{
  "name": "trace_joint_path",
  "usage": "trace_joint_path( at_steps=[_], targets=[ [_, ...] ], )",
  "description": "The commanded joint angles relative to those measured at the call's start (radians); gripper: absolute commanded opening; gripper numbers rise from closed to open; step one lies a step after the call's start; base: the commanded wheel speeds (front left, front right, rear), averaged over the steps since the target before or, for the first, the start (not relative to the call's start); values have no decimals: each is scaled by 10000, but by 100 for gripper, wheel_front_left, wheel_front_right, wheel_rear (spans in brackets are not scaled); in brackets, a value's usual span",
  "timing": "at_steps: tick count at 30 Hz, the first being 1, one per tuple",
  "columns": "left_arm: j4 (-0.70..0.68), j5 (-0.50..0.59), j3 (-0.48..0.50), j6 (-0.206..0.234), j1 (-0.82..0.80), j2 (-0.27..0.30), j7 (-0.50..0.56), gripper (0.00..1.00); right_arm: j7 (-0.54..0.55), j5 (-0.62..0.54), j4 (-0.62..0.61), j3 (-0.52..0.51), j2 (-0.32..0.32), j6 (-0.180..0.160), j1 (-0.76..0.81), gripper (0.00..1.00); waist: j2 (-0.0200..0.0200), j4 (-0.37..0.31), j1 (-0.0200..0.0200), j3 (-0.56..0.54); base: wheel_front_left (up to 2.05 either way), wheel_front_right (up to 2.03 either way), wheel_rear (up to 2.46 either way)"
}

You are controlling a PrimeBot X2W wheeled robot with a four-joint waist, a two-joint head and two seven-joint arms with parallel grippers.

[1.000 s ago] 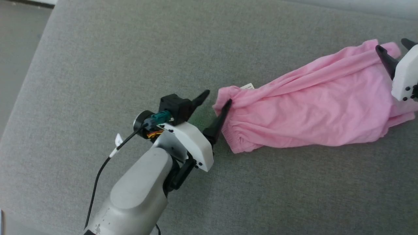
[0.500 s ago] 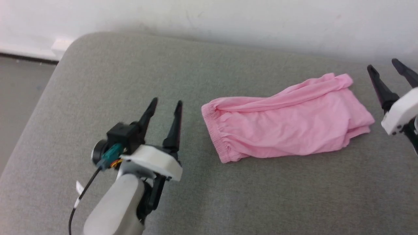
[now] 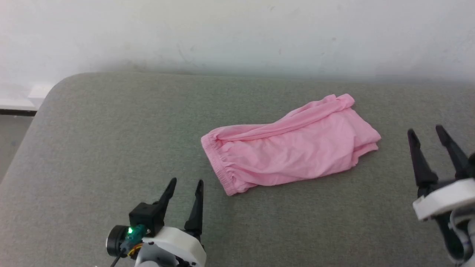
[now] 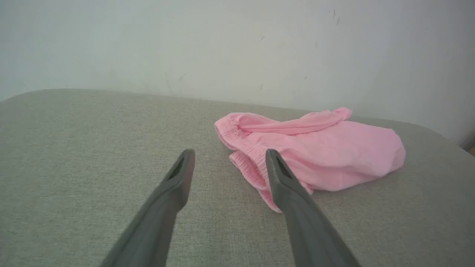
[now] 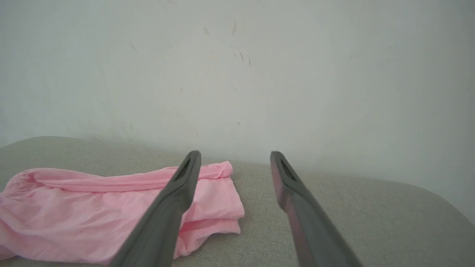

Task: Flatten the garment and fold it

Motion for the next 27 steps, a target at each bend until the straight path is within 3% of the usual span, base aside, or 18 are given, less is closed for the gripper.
trace_joint_path(
  at_steps=[1, 7, 10, 14, 23, 27],
  targets=[
    [148, -43, -110, -110, 97, -56, 187, 100, -43, -544, -712, -594, 608, -21, 745, 100, 0, -273, 2, 45, 0, 0, 0],
    [498, -279, -550, -375, -247, -147, 1454, 100, 80, -1578, -2239, -1546, 1913, -21, 2113, 100, 0, -658, 2, 515, 0, 0, 0],
    [649, -316, -611, -330, -646, -200, 1975, 100, 281, -1746, -2672, -1704, 2237, -21, 2361, 100, 0, -890, 2, 816, 0, 0, 0],
    [825, -438, -552, -262, -1088, -344, 2314, 100, 427, -1752, -2913, -1812, 2349, -21, 2432, 100, 0, -1059, 2, 1081, 0, 0, 0],
    [2084, -262, -662, 428, -1791, -270, 3823, 100, 527, -1556, -3078, -1927, 2368, -21, 2289, 100, 0, -1331, 2, 1574, 0, 0, 0],
    [2506, -262, -1007, 288, -1818, -221, 4625, 97, 531, -1524, -3054, -1937, 2387, -21, 2270, 100, 0, -1307, 2, 1682, 0, 0, 0]
  ],
)
